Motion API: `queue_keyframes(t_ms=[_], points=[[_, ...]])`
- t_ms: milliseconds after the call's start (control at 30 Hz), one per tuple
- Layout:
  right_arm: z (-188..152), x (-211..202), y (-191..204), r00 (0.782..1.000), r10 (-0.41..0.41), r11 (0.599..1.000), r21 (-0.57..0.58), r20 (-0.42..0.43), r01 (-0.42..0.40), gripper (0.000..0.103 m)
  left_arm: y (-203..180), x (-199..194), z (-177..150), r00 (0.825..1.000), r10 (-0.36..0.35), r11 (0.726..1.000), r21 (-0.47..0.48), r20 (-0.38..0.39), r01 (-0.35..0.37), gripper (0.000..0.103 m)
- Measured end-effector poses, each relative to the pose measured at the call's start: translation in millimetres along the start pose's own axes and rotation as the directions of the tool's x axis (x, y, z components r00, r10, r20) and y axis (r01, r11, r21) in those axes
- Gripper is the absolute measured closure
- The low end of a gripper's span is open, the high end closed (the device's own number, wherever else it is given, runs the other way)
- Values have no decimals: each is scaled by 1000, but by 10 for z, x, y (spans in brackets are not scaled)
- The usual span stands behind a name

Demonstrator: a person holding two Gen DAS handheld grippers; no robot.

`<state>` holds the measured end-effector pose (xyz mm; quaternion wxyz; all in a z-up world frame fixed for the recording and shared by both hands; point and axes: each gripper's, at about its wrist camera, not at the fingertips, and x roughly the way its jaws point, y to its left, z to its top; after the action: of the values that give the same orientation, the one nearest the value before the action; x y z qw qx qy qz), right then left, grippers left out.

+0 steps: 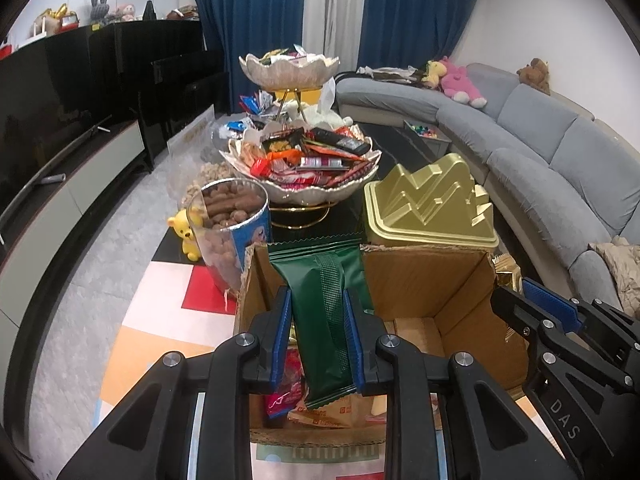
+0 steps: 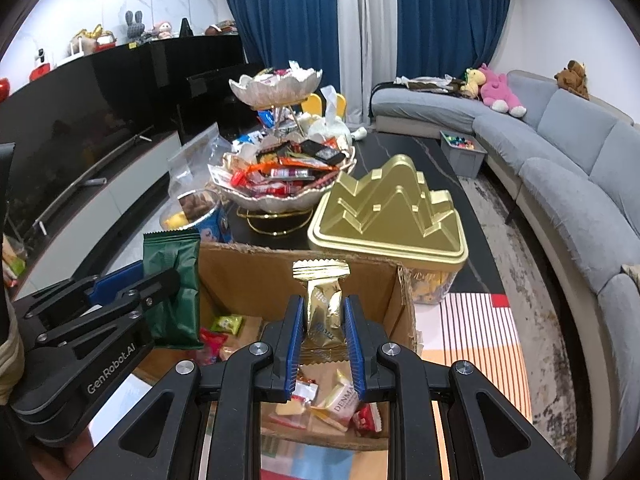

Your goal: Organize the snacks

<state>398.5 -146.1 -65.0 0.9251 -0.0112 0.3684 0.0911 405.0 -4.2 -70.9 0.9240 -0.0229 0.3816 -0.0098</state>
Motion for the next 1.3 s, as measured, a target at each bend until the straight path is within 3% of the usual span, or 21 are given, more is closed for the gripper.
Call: queue_keyframes(t_ms=[200, 300, 367, 500, 700, 933, 1300], points=[[-14, 23, -1, 1000, -6, 1000, -3, -4, 6, 80, 27, 45, -28, 1000, 6, 1000, -13, -26, -7, 73], [-12, 0, -9, 1000, -22, 1000, -2, 6, 22, 61, 41, 37, -34, 1000, 11, 1000, -17, -29, -11, 65], [-5, -29, -26, 999, -30, 1000, 5, 17, 30, 47, 44, 5, -35, 1000, 13, 1000, -20, -25, -14, 50], [6, -86, -53, 999, -30, 999, 19, 25, 29, 43, 37, -72, -25, 1000, 20, 1000, -14, -15, -20, 41], [0, -236, -84, 998, -42, 998, 42, 42, 40, 25, 58, -238, -36, 999, 43, 999, -20, -3, -43, 24], [-11, -457, -61, 997, -52, 998, 43, 58, 49, 24, 96, -494, -69, 998, 61, 998, -26, 17, -61, 14], [-107, -846, -31, 994, -53, 998, 43, 94, 49, 22, 56, -888, -165, 997, 59, 998, -19, 46, -59, 12]])
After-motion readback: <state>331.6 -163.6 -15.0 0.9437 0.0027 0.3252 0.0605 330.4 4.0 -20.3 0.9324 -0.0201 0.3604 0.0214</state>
